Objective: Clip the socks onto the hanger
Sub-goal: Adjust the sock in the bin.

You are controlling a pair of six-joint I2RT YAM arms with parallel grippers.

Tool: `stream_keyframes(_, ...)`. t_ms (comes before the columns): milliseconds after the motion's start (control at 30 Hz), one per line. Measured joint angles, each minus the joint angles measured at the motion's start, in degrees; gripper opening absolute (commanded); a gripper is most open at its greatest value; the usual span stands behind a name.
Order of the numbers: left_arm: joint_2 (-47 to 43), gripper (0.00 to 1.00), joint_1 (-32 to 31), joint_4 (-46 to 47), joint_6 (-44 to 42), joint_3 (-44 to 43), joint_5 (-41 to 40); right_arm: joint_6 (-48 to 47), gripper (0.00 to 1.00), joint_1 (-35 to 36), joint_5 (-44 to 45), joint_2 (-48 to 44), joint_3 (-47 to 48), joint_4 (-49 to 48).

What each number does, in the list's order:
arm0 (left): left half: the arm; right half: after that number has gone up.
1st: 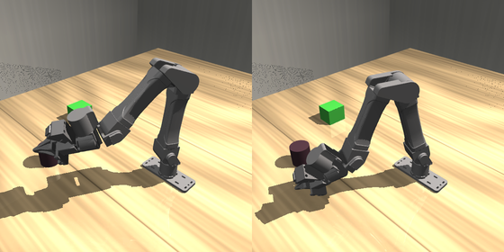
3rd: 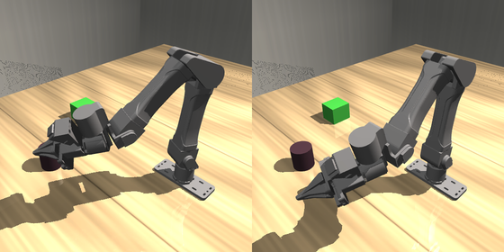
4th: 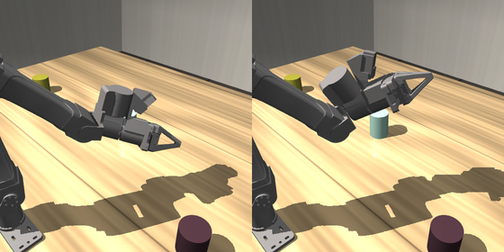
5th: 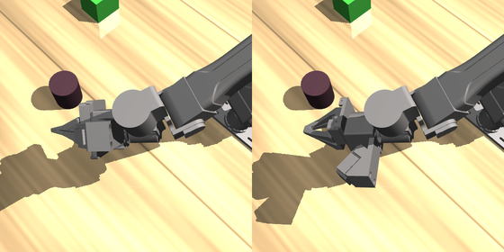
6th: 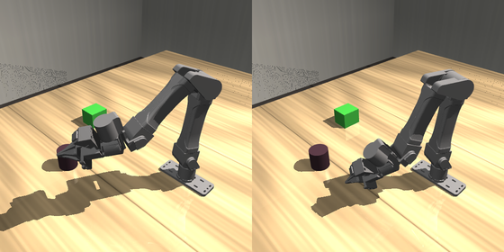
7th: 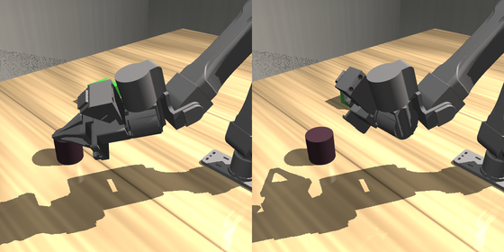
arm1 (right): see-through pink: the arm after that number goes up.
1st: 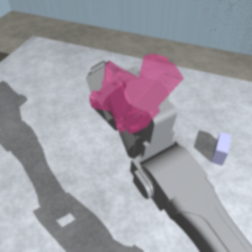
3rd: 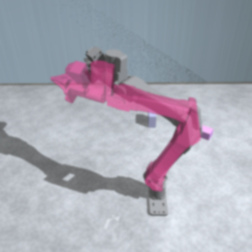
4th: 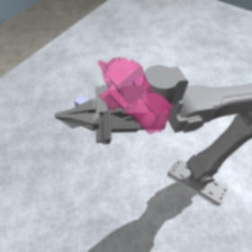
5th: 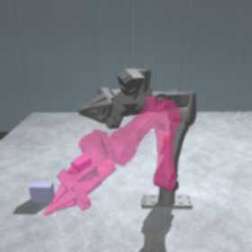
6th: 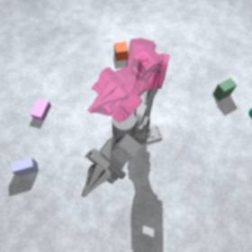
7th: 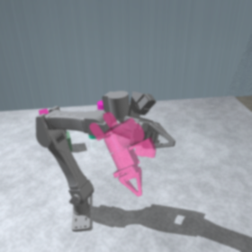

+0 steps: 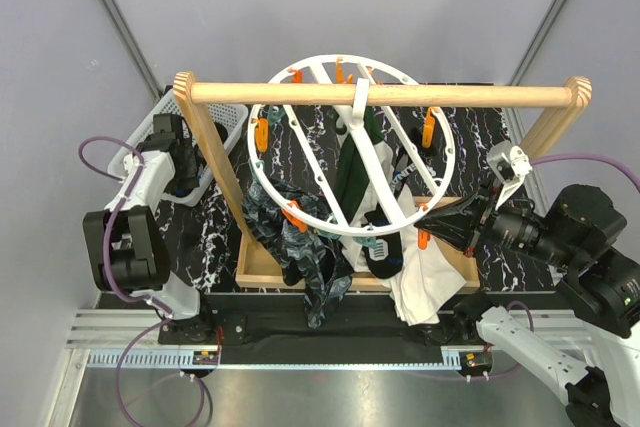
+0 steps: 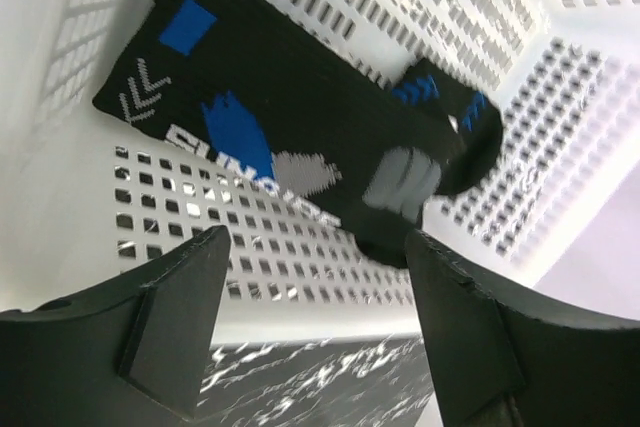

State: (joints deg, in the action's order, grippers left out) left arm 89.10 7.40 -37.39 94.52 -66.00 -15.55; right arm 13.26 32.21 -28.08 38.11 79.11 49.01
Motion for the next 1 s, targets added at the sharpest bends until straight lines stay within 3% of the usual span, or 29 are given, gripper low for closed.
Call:
stream_keyframes(233,6.4,0.77,0.0,-2.3,6.6,-4.2,-2.1,-0.6,0.0,0.0,0.0,1.3,-0.3,0.3)
stream_keyframes(467,14.5,0.79,0.9,-12.9,10.6,-14.6,-0.6,-0.7,0.0,0.0,-0.1,2.2,-1.1,0.1)
stream_keyframes(667,20.5,0.74,2.0,-18.1,12.0,-17.9,0.5,-0.6,0.0,0.0,-0.1,2.4,-1.1,0.2)
stream_keyframes(700,20.9,0.71,2.1,-18.6,12.1,-17.8,0.5,-0.6,0.0,0.0,-0.1,2.4,-1.1,0.2)
stream_keyframes(733,21.3,0.57,2.3,-18.8,12.1,-17.8,0.5,-0.6,0.0,0.0,-0.1,2.4,-1.1,0.2)
stream_keyframes(867,22.7,0.27,2.4,-18.8,12.0,-17.8,0.3,-0.6,0.0,0.0,-0.1,2.4,-1.1,0.2)
stream_keyframes(1000,23.1,0.11,2.4,-18.2,10.3,-17.8,-1.0,-0.5,0.0,0.0,-0.1,2.4,-1.1,0.2)
